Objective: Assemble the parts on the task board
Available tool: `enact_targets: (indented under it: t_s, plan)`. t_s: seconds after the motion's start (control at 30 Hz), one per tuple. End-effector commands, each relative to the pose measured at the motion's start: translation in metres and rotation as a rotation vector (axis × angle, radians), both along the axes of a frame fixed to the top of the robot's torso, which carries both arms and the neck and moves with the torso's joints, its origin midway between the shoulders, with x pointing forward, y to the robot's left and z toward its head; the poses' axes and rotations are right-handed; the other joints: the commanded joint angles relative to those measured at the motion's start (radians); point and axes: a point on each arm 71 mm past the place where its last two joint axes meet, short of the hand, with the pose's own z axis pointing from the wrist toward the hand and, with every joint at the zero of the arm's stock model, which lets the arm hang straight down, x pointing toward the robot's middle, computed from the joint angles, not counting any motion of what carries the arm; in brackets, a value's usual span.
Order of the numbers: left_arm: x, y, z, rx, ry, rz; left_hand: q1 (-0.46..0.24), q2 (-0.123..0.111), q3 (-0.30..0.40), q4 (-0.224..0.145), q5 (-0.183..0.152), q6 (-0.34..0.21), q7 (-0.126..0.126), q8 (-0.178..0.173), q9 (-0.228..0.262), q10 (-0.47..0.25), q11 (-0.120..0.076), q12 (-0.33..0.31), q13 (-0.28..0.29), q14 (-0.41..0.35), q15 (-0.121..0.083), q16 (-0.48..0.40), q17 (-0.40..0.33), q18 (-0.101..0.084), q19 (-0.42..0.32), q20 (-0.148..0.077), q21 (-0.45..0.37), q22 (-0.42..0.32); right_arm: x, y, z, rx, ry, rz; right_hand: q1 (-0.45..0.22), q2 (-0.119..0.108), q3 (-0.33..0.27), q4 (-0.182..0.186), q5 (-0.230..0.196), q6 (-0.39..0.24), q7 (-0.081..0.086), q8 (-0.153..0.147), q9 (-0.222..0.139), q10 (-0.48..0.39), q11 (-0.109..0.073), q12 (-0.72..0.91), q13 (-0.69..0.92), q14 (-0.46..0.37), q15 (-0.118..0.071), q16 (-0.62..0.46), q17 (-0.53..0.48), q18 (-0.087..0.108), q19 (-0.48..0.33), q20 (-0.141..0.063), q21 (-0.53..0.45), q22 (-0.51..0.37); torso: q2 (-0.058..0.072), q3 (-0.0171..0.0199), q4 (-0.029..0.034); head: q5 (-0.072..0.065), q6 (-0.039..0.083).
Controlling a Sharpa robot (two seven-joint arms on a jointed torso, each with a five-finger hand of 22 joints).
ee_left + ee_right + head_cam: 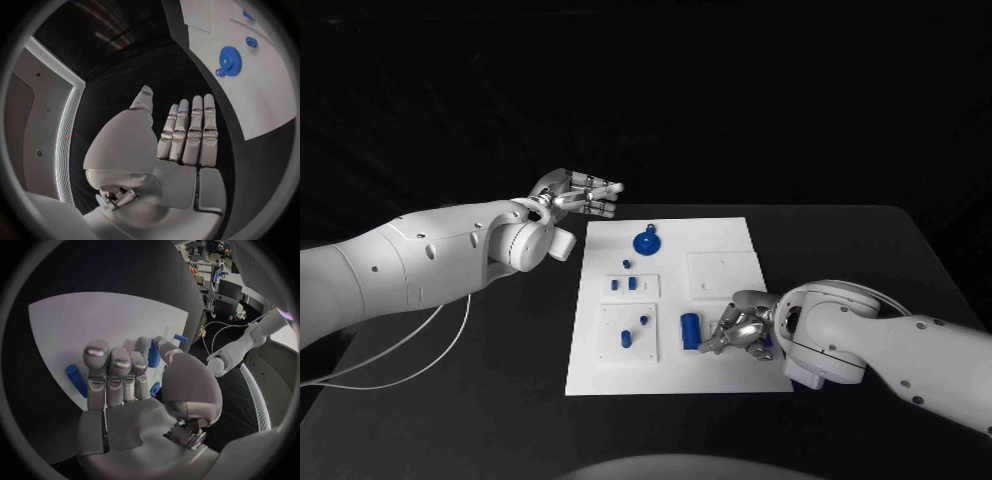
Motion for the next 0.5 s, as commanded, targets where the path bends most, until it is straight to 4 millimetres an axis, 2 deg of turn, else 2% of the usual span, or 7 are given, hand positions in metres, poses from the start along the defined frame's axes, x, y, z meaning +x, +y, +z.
enact_targets:
  t_s: [0.03,0.1,0.2,0.33,0.4,0.5]
  plan:
    - [0.000,-0.001,0.001,-0.002,-0.004,-0.012,0.000,0.013,0.000,-0.005,0.005,0.002,0.007,-0.003,0.000,-0.005,0.002,0.003,0.001,-0.006,0.003,-0.004,0.001,-0.014,-0.009,0.001,0.005,-0.001,-0.001,-0.007,0.004,0.007,0.002,-0.014,0.008,-0.012,-0.001,0.009,-0.010,-0.010,0.005,0.004,-0.019,-0.005,0.004,-0.001,-0.001,-0.002,-0.002,-0.005,-0.001,-0.011,0.056,-0.005,-0.003,0.000,0.000,0.0014,-0.0008,-0.004,0.004]
    - [0.000,0.000,0.001,-0.001,-0.005,-0.010,0.000,0.013,0.000,-0.005,0.005,0.002,0.007,-0.003,0.000,-0.005,0.002,0.003,0.001,-0.006,0.003,-0.004,0.001,-0.014,-0.009,0.001,0.005,-0.001,0.000,-0.011,0.010,0.019,-0.007,-0.023,0.015,-0.010,-0.001,0.008,-0.009,-0.015,0.009,0.005,-0.053,-0.006,0.007,-0.001,-0.001,-0.002,-0.001,-0.003,0.001,-0.010,0.056,-0.003,-0.003,0.000,-0.001,0.0009,-0.0015,-0.008,0.007]
    - [0.000,0.000,0.001,-0.001,-0.005,-0.009,0.000,0.013,0.000,-0.005,0.005,0.002,0.007,-0.003,0.000,-0.005,0.002,0.003,0.001,-0.006,0.003,-0.004,0.001,-0.014,-0.009,0.001,0.005,-0.001,0.005,-0.020,0.020,0.025,-0.030,-0.040,0.039,0.001,0.005,-0.015,0.021,-0.040,0.019,0.003,-0.137,-0.006,0.012,-0.001,-0.001,-0.001,0.002,-0.002,0.002,-0.008,0.056,-0.001,0.000,0.001,-0.001,-0.0005,-0.0025,-0.012,0.010]
    - [0.000,0.000,0.001,-0.001,-0.008,-0.009,-0.002,0.012,0.001,-0.003,0.004,0.002,0.007,-0.003,0.000,-0.001,0.002,0.003,0.001,-0.003,0.002,-0.004,0.002,-0.014,-0.008,0.000,0.006,-0.001,0.014,-0.036,0.033,0.025,-0.061,-0.073,0.067,0.024,0.001,-0.075,0.056,-0.048,0.028,0.003,-0.297,-0.006,0.018,0.000,-0.001,-0.001,0.005,0.000,0.003,-0.004,0.056,0.004,0.004,0.003,-0.001,-0.0003,-0.0021,-0.019,0.013]
    - [0.000,0.000,0.001,-0.001,-0.010,-0.008,-0.001,0.013,0.000,-0.004,0.004,0.004,0.007,-0.003,0.000,0.002,0.001,0.003,0.001,-0.002,0.001,-0.004,0.002,-0.014,-0.008,0.000,0.006,-0.001,0.018,-0.044,0.037,0.023,-0.074,-0.090,0.072,0.032,-0.003,-0.097,0.065,-0.048,0.030,0.003,-0.337,-0.007,0.018,-0.002,-0.002,-0.001,0.007,0.001,0.003,-0.004,0.056,0.005,0.004,0.003,-0.001,0.0003,-0.0017,-0.023,0.016]
    - [0.000,0.001,0.001,-0.001,-0.013,-0.007,-0.002,0.016,-0.001,-0.006,0.004,0.008,0.009,-0.003,0.000,0.010,0.000,0.003,0.001,0.004,-0.001,-0.003,0.003,-0.014,-0.006,-0.002,0.007,0.000,0.023,-0.057,0.042,0.018,-0.086,-0.110,0.073,0.039,-0.006,-0.110,0.058,-0.046,0.032,0.004,-0.368,-0.006,0.018,-0.002,-0.002,-0.001,0.008,0.001,0.003,-0.003,0.055,0.005,0.004,0.004,0.000,0.0005,-0.0013,-0.028,0.019]
